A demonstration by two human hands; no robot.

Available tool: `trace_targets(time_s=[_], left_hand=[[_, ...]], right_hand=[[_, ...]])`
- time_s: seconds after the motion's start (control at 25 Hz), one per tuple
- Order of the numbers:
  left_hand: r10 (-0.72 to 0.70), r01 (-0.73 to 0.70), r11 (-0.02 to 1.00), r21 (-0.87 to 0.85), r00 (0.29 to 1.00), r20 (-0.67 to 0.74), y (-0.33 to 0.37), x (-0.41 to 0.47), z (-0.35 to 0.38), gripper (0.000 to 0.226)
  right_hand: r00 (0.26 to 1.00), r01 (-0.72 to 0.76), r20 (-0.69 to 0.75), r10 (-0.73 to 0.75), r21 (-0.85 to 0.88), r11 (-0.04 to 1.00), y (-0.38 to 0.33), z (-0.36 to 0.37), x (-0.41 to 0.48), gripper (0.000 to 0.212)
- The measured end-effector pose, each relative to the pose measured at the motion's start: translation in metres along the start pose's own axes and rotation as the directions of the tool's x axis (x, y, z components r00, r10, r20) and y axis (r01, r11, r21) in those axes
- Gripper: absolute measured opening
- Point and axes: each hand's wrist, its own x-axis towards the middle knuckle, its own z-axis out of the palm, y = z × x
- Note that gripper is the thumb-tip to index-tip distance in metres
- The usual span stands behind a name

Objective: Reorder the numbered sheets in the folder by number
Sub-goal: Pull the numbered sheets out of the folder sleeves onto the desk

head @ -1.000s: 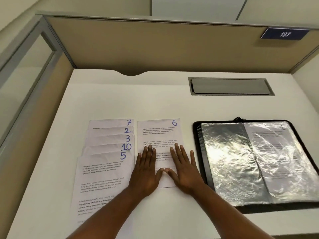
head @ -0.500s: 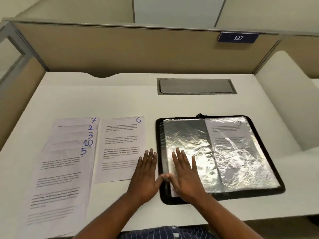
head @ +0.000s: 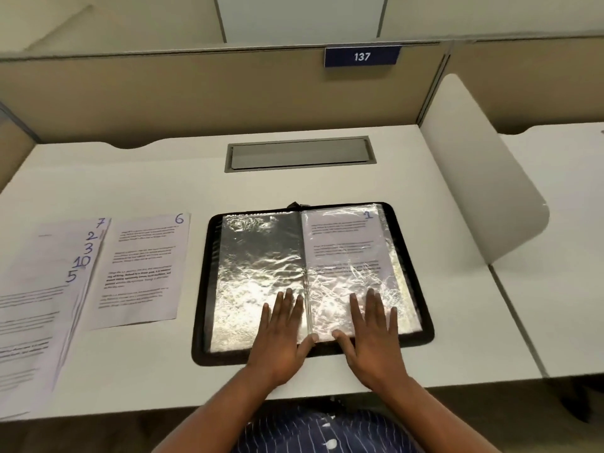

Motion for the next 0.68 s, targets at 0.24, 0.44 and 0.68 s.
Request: trace_targets(time_s=[0.24,0.44,0.68], left_hand=[[-0.057,0.054,0.997,0.048,0.995,0.077,0.024,-0.006,0.012,0.083],[-0.089,0.09,0.994,-0.057,0.996,0.019,0.036,-0.005,0.006,0.085],[-0.313,0.209,0.897,-0.39,0.923,-0.226,0.035,0.007,-0.034,0.099]], right_hand=[[0.998,-0.05,0.039,0.052,-0.057,0.997,0.038,0.007,-0.017,0.094],[0.998,0.07,0.0,-0.071,-0.074,0.995,0.023,-0.004,-0.012,0.091],[0.9,0.433,0.037,-0.433,0.022,0.901,-0.043,-0.027,-0.013,0.082]])
